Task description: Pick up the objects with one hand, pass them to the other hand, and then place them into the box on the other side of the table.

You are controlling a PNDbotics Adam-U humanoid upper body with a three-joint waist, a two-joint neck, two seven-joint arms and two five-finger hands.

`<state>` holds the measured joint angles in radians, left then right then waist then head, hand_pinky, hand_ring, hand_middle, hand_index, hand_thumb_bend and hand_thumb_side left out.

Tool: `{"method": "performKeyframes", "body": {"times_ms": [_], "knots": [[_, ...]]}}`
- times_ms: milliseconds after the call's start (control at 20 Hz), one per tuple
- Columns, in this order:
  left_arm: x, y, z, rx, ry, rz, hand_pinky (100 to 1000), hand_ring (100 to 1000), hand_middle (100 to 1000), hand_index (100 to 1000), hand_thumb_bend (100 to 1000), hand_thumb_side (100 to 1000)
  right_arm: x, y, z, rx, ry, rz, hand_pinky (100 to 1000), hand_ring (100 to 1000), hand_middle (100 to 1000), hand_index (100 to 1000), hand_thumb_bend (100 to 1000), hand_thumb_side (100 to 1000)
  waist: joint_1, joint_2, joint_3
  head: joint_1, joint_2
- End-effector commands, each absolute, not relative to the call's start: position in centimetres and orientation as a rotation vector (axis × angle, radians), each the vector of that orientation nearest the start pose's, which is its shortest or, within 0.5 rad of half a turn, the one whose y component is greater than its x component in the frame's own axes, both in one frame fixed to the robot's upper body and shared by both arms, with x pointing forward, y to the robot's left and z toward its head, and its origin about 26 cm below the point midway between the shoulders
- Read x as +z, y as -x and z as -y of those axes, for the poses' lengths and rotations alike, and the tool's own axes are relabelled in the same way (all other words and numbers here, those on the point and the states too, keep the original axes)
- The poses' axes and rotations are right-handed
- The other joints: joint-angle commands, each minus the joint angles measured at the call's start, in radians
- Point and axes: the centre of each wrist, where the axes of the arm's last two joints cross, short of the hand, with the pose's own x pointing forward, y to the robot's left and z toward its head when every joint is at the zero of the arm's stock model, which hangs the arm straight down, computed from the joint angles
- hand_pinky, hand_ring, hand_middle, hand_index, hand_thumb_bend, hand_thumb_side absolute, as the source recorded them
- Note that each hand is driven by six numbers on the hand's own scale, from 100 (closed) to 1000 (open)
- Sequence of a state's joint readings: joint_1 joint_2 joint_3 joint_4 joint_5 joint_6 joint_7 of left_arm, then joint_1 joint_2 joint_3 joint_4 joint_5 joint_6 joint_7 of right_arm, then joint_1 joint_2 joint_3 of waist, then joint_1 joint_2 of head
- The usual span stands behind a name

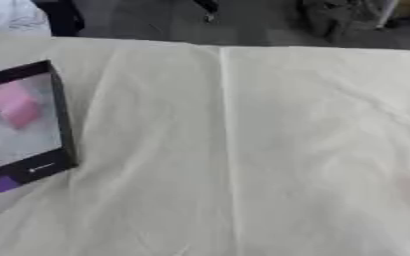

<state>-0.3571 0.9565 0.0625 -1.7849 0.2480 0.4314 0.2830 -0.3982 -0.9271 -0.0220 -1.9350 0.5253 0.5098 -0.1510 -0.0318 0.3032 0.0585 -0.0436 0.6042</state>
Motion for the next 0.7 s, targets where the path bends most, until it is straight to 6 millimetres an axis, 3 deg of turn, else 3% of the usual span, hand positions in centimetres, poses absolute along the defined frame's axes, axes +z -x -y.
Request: {"method": "performKeyframes", "body": {"times_ms": [50,350,700], "knots": [[29.0,-30.3,-36.3,-0.227,-0.675,1.940,841,778,747,846,100,819,31.4,-29.7,35.4,0.704,1.406,1.620,832,821,844,860,100,508,0.003,-0.019,-0.005,-0.046,0.001],[28.4,-29.6,-33.2,-0.217,-0.473,2.129,850,791,762,860,104,824,32.3,-30.4,38.1,0.976,1.162,1.439,874,897,898,905,100,671,0.005,-0.019,-0.020,-0.094,0.002],[26.9,-29.4,-30.7,-0.207,-0.350,2.229,849,792,765,858,115,817,32.3,-31.2,41.9,1.173,0.996,1.227,913,952,942,949,100,727,0.003,-0.017,-0.031,-0.108,0.000]]}}
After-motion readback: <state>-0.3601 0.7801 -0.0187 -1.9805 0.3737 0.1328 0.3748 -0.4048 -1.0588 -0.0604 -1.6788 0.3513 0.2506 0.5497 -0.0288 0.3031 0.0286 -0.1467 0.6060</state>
